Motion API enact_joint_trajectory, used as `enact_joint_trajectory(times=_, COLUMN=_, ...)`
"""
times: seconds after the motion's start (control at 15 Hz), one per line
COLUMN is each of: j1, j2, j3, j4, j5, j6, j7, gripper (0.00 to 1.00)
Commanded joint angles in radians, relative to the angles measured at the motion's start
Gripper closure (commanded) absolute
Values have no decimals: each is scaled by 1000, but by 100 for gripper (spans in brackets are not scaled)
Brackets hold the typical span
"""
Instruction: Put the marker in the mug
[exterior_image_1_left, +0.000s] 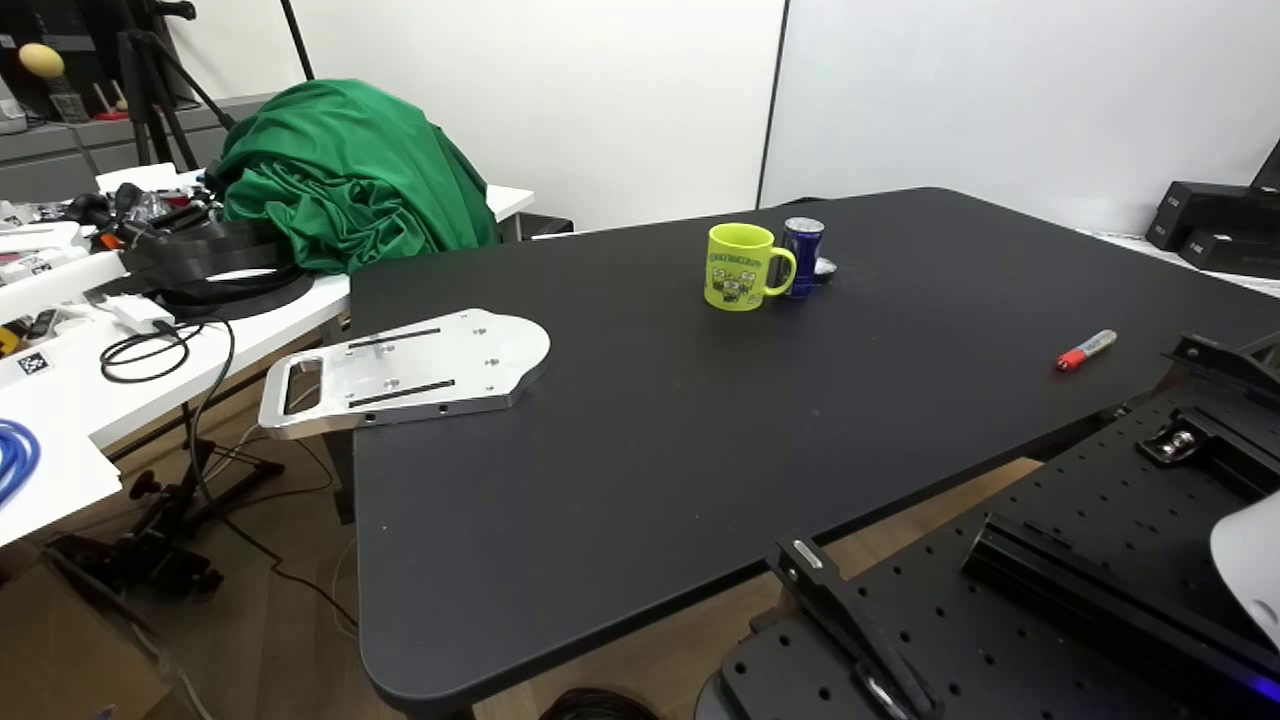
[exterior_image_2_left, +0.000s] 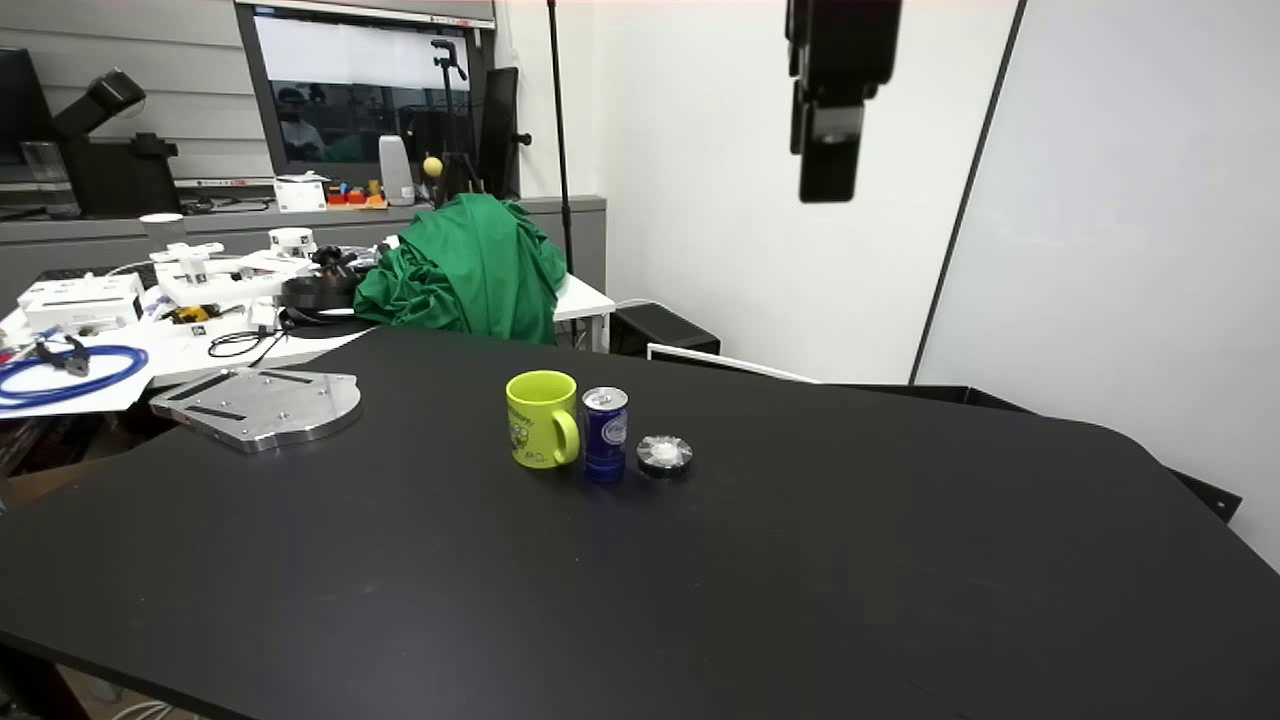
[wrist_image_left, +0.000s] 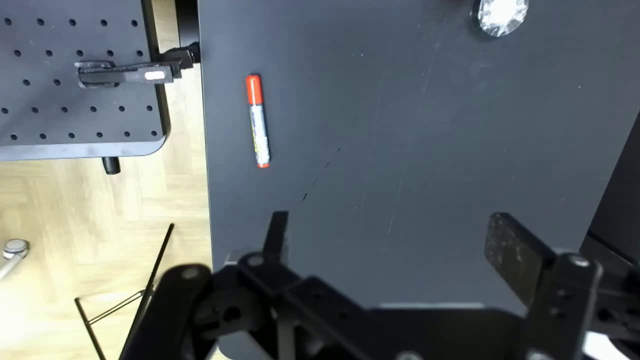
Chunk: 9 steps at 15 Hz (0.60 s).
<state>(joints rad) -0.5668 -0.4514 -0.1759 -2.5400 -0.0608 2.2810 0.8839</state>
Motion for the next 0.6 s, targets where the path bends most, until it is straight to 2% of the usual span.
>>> enact_joint_trajectory(times=0.0, j1=-2, j2=82, j3=-54, j4=0, j5=-12, j6=112, j7=-33, gripper=0)
enact_joint_trajectory(times=0.33, j1=27, j2=228, j3=-112, j4=-20, j5=33, j6=265, j7=-167, gripper=0)
enact_joint_trajectory(times=0.53, j1=35, j2=315, j3=-127, j4=-26, j5=34, j6=330, j7=-200, gripper=0)
